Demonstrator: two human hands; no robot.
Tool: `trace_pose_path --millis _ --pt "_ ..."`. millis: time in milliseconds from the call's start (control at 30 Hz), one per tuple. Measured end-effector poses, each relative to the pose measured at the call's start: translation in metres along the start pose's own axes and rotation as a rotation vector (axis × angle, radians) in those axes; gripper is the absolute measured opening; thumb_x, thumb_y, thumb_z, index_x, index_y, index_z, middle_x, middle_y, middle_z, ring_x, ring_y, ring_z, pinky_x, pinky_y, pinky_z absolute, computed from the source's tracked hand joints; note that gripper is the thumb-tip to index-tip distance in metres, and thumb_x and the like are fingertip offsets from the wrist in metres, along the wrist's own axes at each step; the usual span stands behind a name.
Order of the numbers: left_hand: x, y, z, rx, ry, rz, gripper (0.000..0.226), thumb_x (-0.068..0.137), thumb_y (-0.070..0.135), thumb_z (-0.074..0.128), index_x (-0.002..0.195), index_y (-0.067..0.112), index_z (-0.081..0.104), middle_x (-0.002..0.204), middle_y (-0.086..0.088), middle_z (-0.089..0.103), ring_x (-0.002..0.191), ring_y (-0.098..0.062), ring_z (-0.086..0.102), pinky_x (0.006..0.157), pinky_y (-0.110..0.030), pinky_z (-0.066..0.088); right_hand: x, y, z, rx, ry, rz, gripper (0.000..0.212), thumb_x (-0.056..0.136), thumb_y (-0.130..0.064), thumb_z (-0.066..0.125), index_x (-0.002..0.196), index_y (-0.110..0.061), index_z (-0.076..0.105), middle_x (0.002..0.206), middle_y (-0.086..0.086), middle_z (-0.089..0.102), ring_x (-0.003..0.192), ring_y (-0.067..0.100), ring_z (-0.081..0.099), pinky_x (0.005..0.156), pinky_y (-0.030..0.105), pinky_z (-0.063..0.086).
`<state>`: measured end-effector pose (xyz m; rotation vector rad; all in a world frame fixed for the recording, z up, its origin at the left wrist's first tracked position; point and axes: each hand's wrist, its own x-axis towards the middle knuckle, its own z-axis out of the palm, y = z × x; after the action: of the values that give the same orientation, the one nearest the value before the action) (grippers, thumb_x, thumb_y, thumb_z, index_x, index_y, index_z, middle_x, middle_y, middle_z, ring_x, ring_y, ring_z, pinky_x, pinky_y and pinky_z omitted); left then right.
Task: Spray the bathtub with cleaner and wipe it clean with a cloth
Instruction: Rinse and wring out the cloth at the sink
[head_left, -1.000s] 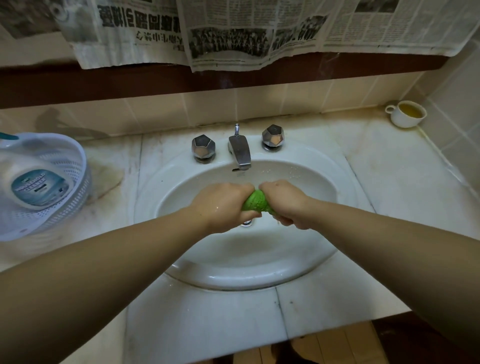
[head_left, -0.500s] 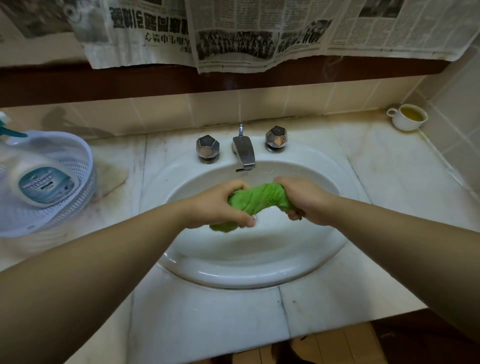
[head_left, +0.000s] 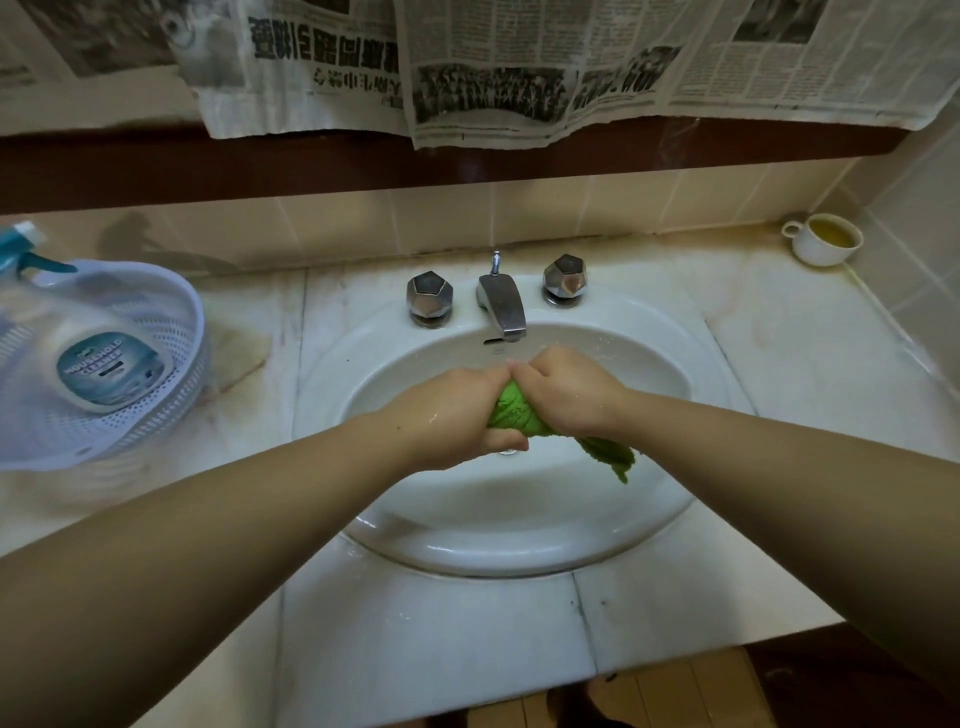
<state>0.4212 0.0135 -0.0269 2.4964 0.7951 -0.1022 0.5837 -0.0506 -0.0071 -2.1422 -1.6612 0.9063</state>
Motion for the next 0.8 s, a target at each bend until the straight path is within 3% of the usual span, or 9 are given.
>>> trace_pose_path --millis 67,167,267,400,533,633,700,733,800 --pt "-0.004 -0.006 -0.003 0.152 0.063 0.046 0.055 0.089 0.063 0.066 0.129 0.030 0.050 0.116 0.002 0.068 0.101 -0.024 0.062 0.077 -0.038 0.049 0.001 -0.007 0.000 0.095 -0.037 0.082 0.047 0.105 -0.024 0.041 0.060 -0.015 0.050 0.060 0.004 0.051 0.057 0.020 0.047 0.056 0.033 0.034" --pt "-0.008 -0.012 -0.010 0.343 0.112 0.155 0.054 0.092 0.073 0.051 0.113 0.023 0.053 0.108 0.001 0.070 0.099 -0.028 0.065 0.068 -0.036 0.040 0.003 -0.015 0.004 0.167 -0.111 0.203 0.037 0.101 -0.018 0.041 0.067 -0.014 0.054 0.067 0.007 0.054 0.061 0.022 0.048 0.060 0.032 0.038" --pt "-0.010 -0.013 -0.016 0.424 0.107 0.202 0.055 0.094 0.074 0.043 0.112 0.022 0.055 0.106 -0.001 0.071 0.099 -0.030 0.065 0.066 -0.034 0.028 0.002 -0.022 0.010 0.290 -0.185 0.328 0.032 0.099 -0.012 0.041 0.070 -0.013 0.055 0.060 0.007 0.055 0.049 0.019 0.049 0.050 0.025 0.039" --pt "-0.012 -0.027 -0.014 0.338 0.273 0.375 0.049 0.093 0.065 0.058 0.096 0.017 0.063 0.081 -0.006 0.071 0.074 -0.036 0.066 0.059 -0.030 0.026 0.003 -0.027 0.014 0.515 -0.240 0.454 0.031 0.097 -0.013 0.043 0.068 -0.013 0.053 0.051 0.006 0.048 0.038 0.016 0.039 0.045 0.022 0.031" --pt "-0.015 -0.023 -0.018 0.314 0.137 0.209 0.041 0.097 0.069 0.045 0.094 0.029 0.052 0.095 0.000 0.069 0.089 -0.028 0.062 0.063 -0.035 0.025 0.000 -0.030 0.014 0.545 -0.234 0.478 0.029 0.098 -0.015 0.047 0.072 -0.010 0.058 0.055 0.008 0.052 0.041 0.017 0.043 0.047 0.024 0.034" --pt "-0.015 -0.030 -0.020 -0.055 -0.010 0.135 0.030 0.092 0.069 0.057 0.082 0.042 0.048 0.086 0.007 0.064 0.084 -0.021 0.061 0.067 -0.040 0.045 -0.002 -0.031 0.007 0.505 -0.188 0.422 0.031 0.101 -0.030 0.052 0.085 -0.009 0.069 0.065 0.008 0.063 0.049 0.018 0.055 0.050 0.026 0.043" --pt "-0.015 -0.040 -0.023 -0.512 -0.121 0.049 0.045 0.076 0.071 0.073 0.092 0.030 0.063 0.087 -0.006 0.069 0.080 -0.023 0.067 0.074 -0.046 0.056 -0.005 -0.032 0.003 0.332 -0.121 0.307 0.040 0.102 -0.040 0.052 0.084 -0.010 0.071 0.073 0.006 0.068 0.061 0.018 0.060 0.060 0.032 0.047" --pt "-0.017 -0.045 -0.025 -0.730 -0.213 -0.050 0.059 0.070 0.070 0.077 0.099 0.020 0.066 0.093 -0.013 0.069 0.085 -0.023 0.067 0.078 -0.047 0.053 -0.007 -0.035 0.002 0.217 -0.069 0.211 0.043 0.104 -0.041 0.049 0.080 -0.011 0.068 0.072 0.001 0.067 0.065 0.014 0.059 0.065 0.035 0.046" --pt "-0.021 -0.052 -0.028 -1.039 -0.455 -0.215 0.062 0.072 0.067 0.073 0.111 0.018 0.069 0.114 -0.014 0.069 0.106 -0.027 0.067 0.090 -0.048 0.050 -0.011 -0.040 0.005 0.055 0.034 0.015 0.045 0.107 -0.038 0.043 0.074 -0.013 0.061 0.064 -0.008 0.060 0.062 0.007 0.053 0.066 0.036 0.042"
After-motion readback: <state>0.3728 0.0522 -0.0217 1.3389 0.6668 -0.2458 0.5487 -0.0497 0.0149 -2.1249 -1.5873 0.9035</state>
